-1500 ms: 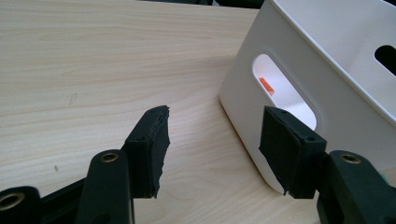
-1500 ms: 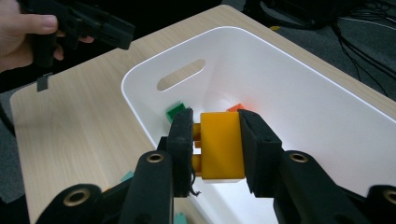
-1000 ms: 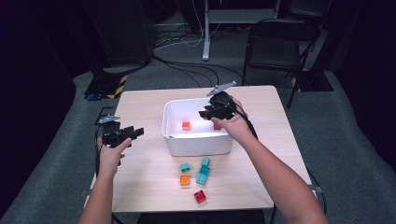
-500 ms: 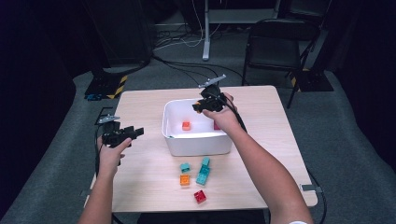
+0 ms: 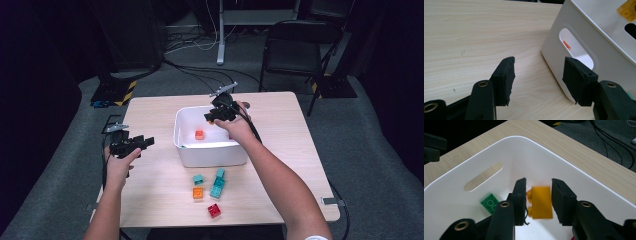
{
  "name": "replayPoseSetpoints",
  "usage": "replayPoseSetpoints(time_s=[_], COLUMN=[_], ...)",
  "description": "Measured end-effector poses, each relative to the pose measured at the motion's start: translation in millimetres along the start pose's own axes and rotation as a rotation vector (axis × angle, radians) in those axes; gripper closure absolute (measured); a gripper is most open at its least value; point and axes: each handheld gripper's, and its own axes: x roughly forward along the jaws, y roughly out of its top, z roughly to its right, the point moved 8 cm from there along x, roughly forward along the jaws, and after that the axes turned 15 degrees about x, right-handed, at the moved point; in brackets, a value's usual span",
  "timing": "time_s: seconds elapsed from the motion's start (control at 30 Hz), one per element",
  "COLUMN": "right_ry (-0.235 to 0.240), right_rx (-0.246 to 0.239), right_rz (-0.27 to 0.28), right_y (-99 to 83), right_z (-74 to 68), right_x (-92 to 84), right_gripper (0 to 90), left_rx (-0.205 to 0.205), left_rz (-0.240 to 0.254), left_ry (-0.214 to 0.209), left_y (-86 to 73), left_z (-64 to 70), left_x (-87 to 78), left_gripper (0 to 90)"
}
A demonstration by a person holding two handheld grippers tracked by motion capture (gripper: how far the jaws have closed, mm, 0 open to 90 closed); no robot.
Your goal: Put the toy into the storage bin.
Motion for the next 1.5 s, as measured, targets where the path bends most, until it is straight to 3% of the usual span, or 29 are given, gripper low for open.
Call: replayPoseSetpoints(time_s=[0.13,0.3,0.43,0.6,0.67,0.9,1.13,1.2,1.47,1.5], right_ry=[0.002,0.003,0.018,0.023,-0.004,-0.003,0.043,0.047,0.054,0.052], right_rx=[0.003,-0.037,-0.048,-0.06,-0.079,-0.099,-0.09,-0.084,-0.082,-0.086], right_rz=[0.011,0.027,0.075,0.102,0.118,0.125,0.155,0.159,0.148,0.146], right_y=[-0.1,-2.1,-6.3,-21.8,-27.6,-47.4,-64.4,-68.1,-80.0,-80.7], right_z=[-2.0,-6.8,-13.8,-20.3,-21.2,-28.8,-34.6,-34.7,-31.1,-31.0], right_x=[-5.9,-17.0,-34.0,-52.1,-59.5,-85.3,-104.0,-107.3,-112.4,-112.7], right_gripper=[58.5,51.8,48.8,48.1,48.1,47.9,47.2,47.0,44.3,44.3], left_rx=[0.005,0.023,0.043,0.079,0.085,0.109,0.157,0.162,0.256,0.256], left_rz=[-0.004,0.001,-0.006,-0.009,-0.006,-0.001,0.002,0.01,0.003,0.003], left_ry=[-0.001,-0.002,-0.009,-0.024,-0.03,-0.049,-0.064,-0.077,-0.146,-0.146], left_y=[0.1,2.4,3.9,7.9,10.6,23.5,28.7,27.2,16.1,16.1], left_z=[1.7,6.8,12.7,24.5,30.3,46.4,57.5,63.1,100.7,100.7], left_x=[0.3,0.4,-0.2,-0.9,-1.6,-1.5,-8.6,-13.0,-19.5,-19.5], left_gripper=[41.6,41.0,41.0,43.2,43.5,43.6,46.2,46.6,49.5,49.5])
